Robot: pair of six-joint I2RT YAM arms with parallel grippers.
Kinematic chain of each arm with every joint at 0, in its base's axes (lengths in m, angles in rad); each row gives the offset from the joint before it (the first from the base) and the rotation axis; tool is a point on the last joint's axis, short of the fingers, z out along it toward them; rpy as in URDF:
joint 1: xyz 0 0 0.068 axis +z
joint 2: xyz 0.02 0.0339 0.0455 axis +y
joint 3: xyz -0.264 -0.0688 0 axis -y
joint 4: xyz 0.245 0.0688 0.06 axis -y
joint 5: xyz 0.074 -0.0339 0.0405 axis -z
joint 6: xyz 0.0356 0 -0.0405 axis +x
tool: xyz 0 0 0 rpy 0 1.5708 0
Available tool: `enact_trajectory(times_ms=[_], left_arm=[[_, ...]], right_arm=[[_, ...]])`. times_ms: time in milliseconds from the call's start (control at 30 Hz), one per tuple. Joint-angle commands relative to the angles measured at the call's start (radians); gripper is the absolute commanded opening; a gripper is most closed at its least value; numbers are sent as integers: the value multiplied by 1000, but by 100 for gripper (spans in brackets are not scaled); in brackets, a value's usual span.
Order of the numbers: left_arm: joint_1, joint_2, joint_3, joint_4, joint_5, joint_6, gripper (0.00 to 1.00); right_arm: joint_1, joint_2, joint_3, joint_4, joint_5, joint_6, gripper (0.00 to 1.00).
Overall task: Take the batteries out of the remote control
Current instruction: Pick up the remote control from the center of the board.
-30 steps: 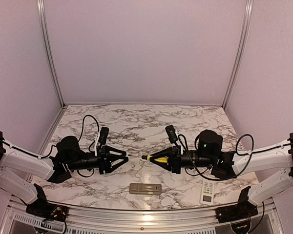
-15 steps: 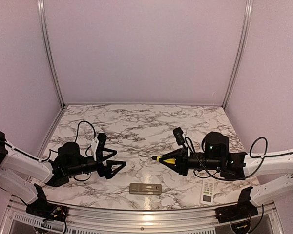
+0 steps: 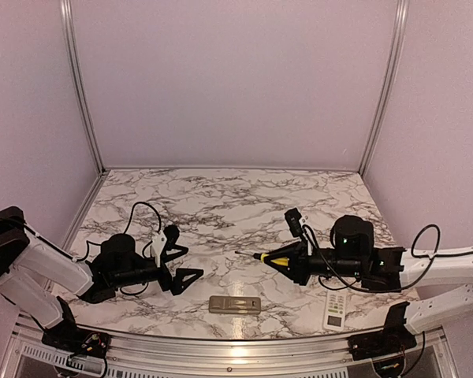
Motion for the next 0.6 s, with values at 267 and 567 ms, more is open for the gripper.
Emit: enact_trajectory(times_ms=[267, 567], left_arm=[[5, 202, 75, -13, 168, 241, 98], [5, 289, 170, -134, 312, 354, 97]], right_arm=[[6, -93, -57, -41, 44, -6, 0], [7, -148, -86, -56, 49, -5, 0]])
